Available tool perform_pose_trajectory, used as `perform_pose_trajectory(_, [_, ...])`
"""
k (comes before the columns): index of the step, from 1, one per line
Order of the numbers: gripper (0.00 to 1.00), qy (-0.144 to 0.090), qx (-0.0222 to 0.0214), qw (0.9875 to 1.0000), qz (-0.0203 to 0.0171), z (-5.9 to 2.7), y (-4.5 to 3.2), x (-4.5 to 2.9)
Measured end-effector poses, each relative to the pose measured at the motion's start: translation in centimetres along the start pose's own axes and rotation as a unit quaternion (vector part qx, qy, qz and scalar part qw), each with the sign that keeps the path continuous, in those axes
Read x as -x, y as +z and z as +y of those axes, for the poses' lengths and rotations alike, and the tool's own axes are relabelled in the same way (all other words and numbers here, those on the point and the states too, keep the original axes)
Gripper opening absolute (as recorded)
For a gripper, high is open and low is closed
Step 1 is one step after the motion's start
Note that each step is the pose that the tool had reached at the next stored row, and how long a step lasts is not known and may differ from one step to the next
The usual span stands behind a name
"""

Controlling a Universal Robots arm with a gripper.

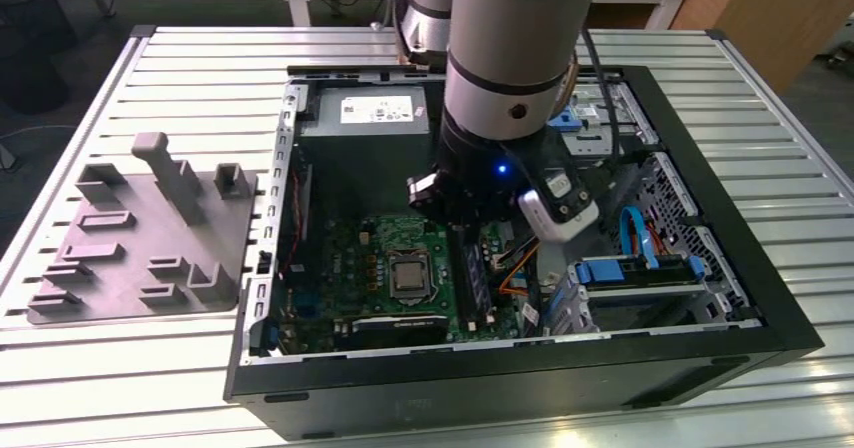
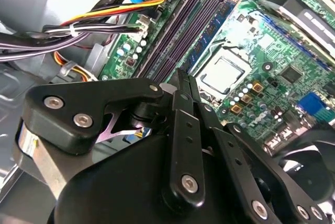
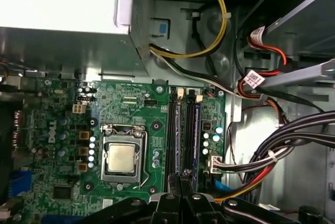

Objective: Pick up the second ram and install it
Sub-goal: 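Insert the second ram into the second slot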

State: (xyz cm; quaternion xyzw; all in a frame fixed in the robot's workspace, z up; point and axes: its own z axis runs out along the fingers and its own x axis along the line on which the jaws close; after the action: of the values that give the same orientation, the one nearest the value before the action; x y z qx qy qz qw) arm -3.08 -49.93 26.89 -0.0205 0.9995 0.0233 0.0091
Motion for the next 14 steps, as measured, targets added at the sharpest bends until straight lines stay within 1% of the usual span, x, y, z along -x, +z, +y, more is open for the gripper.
perform_pose_trajectory(7, [0.11, 0.000, 0.0000, 1.0000, 0.0000, -0.06, 1.23, -0.01])
perform_pose_trajectory(14, [0.11, 0.000, 0.0000, 1.0000, 0.0000, -0.07, 1.76, -0.01])
